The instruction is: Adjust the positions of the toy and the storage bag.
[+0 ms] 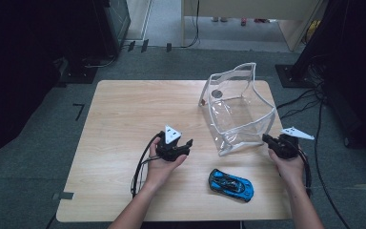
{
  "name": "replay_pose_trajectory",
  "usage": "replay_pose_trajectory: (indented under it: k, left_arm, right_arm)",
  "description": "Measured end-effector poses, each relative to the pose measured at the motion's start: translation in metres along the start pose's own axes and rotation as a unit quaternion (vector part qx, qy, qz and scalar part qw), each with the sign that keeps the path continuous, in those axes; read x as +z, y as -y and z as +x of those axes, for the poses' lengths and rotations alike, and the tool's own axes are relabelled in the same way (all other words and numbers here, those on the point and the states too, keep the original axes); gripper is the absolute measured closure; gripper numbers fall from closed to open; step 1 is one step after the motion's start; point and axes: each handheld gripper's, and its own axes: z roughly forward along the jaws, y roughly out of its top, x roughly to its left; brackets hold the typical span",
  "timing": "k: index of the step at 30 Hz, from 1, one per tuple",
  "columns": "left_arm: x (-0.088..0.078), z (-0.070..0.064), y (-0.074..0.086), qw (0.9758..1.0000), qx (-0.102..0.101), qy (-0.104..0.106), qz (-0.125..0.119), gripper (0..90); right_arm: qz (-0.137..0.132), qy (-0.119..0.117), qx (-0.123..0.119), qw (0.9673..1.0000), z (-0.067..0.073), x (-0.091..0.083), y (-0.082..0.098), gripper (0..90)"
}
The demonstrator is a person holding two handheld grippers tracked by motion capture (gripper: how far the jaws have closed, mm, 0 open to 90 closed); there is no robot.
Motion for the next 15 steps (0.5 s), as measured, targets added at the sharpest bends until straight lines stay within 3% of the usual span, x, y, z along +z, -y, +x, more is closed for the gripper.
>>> replay_pose_trajectory:
  k: [2, 6, 7, 8, 9, 10, 11, 15]
  left_arm:
    - [-0.001, -0.003, 0.001, 1.0000, 0.006, 0.005, -0.001, 44.1]
    - [-0.009, -0.003, 0.004, 1.0000, -0.001, 0.001, -0.009, 43.1]
    - [-0.014, -0.002, 0.006, 0.9999, -0.002, -0.007, -0.012, 43.1]
    - [-0.025, 0.001, 0.013, 0.9995, -0.005, -0.025, -0.017, 43.5]
    - [-0.025, 0.001, 0.013, 0.9995, -0.005, -0.025, -0.017, 43.9]
    - [-0.035, 0.005, 0.020, 0.9990, -0.013, -0.039, -0.018, 44.2]
    - [-0.040, 0.007, 0.023, 0.9987, -0.015, -0.044, -0.021, 44.4]
    - [-0.050, 0.013, 0.027, 0.9986, -0.020, -0.043, -0.024, 45.4]
  right_arm:
    - [0.004, -0.023, -0.024, 0.9994, 0.019, 0.003, 0.003, 89.7]
    - [0.009, -0.066, -0.060, 0.9960, 0.062, 0.011, 0.006, 89.7]
    - [0.009, -0.066, -0.060, 0.9960, 0.062, 0.011, 0.006, 89.7]
    - [0.015, -0.081, -0.066, 0.9944, 0.084, 0.016, 0.006, 89.7]
    - [0.015, -0.081, -0.066, 0.9944, 0.084, 0.016, 0.006, 89.7]
    - [0.025, -0.093, -0.077, 0.9924, 0.106, 0.022, 0.004, 89.7]
    - [0.030, -0.098, -0.086, 0.9910, 0.117, 0.025, 0.002, 89.7]
    - [0.051, -0.117, -0.118, 0.9847, 0.165, 0.037, -0.004, 89.6]
